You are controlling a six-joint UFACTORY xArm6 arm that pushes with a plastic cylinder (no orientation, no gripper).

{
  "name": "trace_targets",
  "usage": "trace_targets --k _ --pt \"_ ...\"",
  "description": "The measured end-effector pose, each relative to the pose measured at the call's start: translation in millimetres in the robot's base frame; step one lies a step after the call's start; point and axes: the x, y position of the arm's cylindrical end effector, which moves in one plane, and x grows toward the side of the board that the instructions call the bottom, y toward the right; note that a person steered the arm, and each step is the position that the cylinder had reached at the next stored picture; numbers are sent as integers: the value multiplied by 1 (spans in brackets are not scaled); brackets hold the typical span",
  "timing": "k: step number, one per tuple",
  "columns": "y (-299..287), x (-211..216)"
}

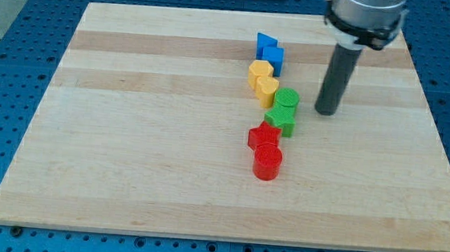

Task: Make a semi circle out of red blocks and the green blocks

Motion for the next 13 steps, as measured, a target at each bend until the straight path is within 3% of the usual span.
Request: trace_targets --k 3,5,6,9,11,13 --pt "-65 0" --pt "14 0" --pt "20 18" --pt "-59 29" --pt "-40 37" --pt "-11 104"
